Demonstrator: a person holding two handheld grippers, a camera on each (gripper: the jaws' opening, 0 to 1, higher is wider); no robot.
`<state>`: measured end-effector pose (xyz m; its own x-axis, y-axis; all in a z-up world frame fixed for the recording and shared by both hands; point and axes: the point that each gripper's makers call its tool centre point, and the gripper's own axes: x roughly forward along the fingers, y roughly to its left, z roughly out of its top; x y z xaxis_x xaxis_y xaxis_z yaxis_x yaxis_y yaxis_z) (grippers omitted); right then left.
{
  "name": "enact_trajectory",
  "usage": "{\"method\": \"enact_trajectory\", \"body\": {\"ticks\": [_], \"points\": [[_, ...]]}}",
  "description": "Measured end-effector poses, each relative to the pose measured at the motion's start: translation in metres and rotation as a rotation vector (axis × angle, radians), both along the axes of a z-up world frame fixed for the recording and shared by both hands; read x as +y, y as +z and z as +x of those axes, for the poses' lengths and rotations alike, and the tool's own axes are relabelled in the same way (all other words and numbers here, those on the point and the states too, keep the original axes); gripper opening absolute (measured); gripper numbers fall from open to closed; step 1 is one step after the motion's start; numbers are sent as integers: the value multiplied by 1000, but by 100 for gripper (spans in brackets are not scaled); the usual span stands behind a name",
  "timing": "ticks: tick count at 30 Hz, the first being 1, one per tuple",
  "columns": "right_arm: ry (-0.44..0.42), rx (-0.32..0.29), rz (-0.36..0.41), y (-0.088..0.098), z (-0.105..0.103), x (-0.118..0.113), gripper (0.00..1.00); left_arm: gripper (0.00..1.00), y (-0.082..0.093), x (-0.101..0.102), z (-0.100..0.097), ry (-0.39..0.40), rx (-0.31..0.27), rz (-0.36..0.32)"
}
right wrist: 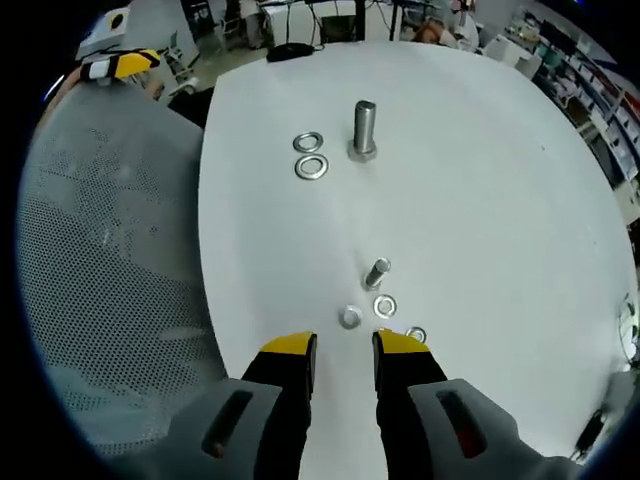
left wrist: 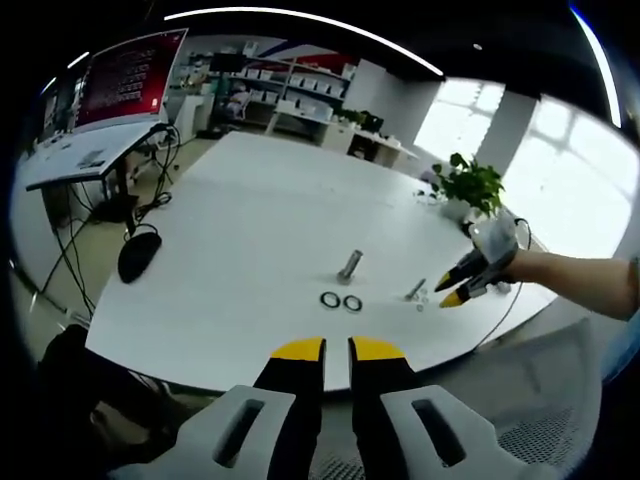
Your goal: Place the washer onto the threaded stud by aligning its center hole with the stud, sliding it down to the base, and recovering from edge contact or off-axis alignment until the washer reaches the visible bottom stop.
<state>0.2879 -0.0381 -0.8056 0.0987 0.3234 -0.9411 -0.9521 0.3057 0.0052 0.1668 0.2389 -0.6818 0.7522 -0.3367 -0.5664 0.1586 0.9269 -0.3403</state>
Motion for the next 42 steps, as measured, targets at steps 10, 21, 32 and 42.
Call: {"method": "enact_trajectory", "body": {"ticks": [10, 21, 32, 42], "points": [[61, 16, -43, -16, 1, 3, 25, 6, 0, 1, 0, 4, 0, -2], [56, 42, -53, -34, 2, 7, 22, 6, -1, 0, 0, 1, 7, -3], [92, 6, -86, -37, 5, 7, 19, 5, -1, -1, -1, -12, 10, 2], [81, -6, -74, -36, 5, 10, 14, 5, -1, -1, 0, -16, 7, 4]]}}
